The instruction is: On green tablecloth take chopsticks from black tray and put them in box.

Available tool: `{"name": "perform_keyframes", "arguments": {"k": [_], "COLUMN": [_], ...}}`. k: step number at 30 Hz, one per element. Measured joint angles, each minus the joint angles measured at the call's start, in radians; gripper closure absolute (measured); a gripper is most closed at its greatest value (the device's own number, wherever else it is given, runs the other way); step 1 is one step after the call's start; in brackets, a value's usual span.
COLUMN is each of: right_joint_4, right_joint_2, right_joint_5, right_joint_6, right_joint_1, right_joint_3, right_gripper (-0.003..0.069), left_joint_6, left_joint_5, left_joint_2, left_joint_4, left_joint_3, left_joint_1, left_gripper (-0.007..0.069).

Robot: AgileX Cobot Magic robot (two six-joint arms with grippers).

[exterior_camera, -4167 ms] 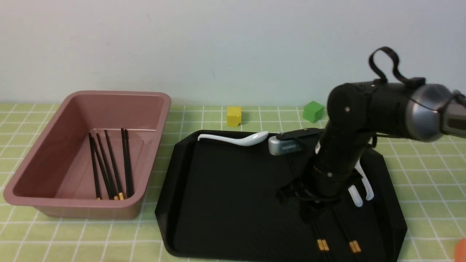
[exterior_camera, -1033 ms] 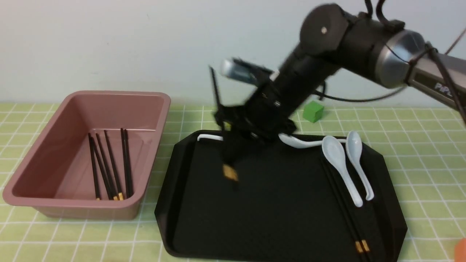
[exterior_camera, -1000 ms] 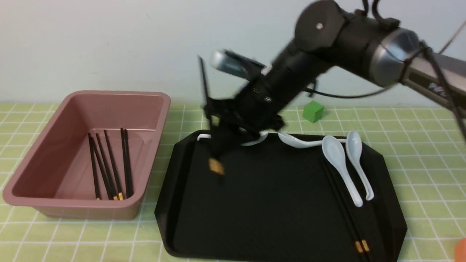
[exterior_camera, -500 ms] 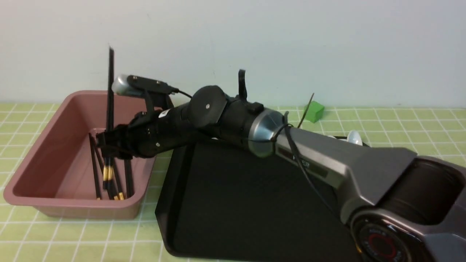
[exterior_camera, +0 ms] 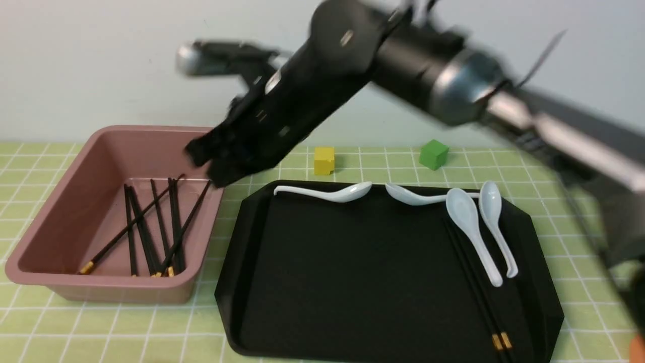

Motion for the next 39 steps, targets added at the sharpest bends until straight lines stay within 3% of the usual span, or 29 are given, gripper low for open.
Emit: {"name": "perform_keyframes", "arguments": {"k": [3,8,15,18,21,27,31,39], "right_joint_4": [-0.151,-0.362,-0.445,-0.445,-0.445,-0.445,-0.445,-0.445], "right_joint_2": [-0.140,-0.374,-0.719,-0.970,-1.177,-1.547,-1.661,-1.703], "right_joint_5": [0.102,0.127,0.134,0.119,-0.054,-0.662,-0.892,-0.951], "right_joint_6": [0.044,0.123,0.136,0.157,0.175,0.192,0.193,0.194], "right_joint_1": [-0.026,-0.042,-0.042,-0.042,-0.042,-0.042,-0.042,-0.042], "right_joint_3": [0.000,0.053,0.317,0.605,0.901,1.561,1.769,1.832], "right_gripper": [0.0672,0.0671,0.0667,0.0664,0.0664,0.0663,0.0658,0.0654], "left_joint_6": [0.000,0.000,0.000,0.000,0.000,0.000,0.000,0.000], "left_joint_5": [0.000,0.000,0.000,0.000,-0.001,-0.001,-0.001,-0.001], "left_joint_2": [0.000,0.000,0.000,0.000,0.000,0.000,0.000,0.000], "left_joint_4": [0.000,0.000,0.000,0.000,0.000,0.000,0.000,0.000], "left_joint_3": [0.000,0.000,0.000,0.000,0.000,0.000,0.000,0.000], "left_joint_1": [0.000,0.000,0.000,0.000,0.000,0.000,0.000,0.000], "left_gripper": [0.0386,0.0386,0.0386,0.0386,0.0386,0.0386,0.0386,0.0386]}}
